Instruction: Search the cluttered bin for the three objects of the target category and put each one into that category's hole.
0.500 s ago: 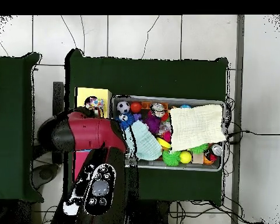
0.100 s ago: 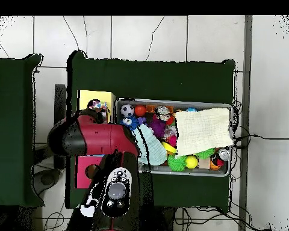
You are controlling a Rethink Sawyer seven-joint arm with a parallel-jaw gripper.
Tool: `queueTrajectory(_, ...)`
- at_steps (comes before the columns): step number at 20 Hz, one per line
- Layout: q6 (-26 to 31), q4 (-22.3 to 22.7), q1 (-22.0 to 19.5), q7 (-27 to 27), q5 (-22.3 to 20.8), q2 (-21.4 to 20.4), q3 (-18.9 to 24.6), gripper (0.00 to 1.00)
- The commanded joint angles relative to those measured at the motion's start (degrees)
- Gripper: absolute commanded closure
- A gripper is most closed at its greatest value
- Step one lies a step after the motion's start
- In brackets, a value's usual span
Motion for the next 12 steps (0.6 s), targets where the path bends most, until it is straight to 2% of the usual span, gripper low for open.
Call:
queueTrajectory(1,-1.37,5.93,-1.57,12.57,2.11,1.38,4.99,1.0)
queueTrajectory(7,-0.04,5.47,-1.31,12.64,2.76,1.73,4.8,1.0)
queueTrajectory(12,-1.35,6.39,-1.03,13.67,3.43,2.02,4.99,1.0)
